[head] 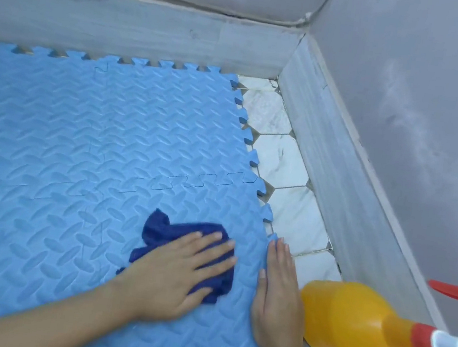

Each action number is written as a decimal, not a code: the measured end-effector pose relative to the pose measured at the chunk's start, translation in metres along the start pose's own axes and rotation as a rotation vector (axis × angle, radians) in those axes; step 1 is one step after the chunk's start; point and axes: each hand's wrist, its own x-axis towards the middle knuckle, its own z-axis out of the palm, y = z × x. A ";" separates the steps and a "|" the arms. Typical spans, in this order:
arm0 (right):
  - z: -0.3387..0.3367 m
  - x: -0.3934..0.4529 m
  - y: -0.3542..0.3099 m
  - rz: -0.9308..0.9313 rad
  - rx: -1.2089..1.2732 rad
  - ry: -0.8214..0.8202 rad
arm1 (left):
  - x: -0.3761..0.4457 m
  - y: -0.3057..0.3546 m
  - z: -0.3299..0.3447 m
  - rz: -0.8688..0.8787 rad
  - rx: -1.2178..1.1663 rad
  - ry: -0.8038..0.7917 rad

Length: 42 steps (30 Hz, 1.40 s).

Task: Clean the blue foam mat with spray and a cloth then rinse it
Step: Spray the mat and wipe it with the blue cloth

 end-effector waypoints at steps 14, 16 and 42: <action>-0.003 0.001 0.000 -0.014 -0.007 0.006 | 0.032 -0.035 -0.021 -0.244 -0.024 0.019; -0.001 0.003 0.001 -0.027 -0.019 -0.006 | -0.006 0.003 -0.011 -0.104 -0.025 -0.013; 0.013 -0.021 -0.072 -0.213 -0.262 -0.178 | -0.135 0.030 0.000 -0.154 0.069 -0.064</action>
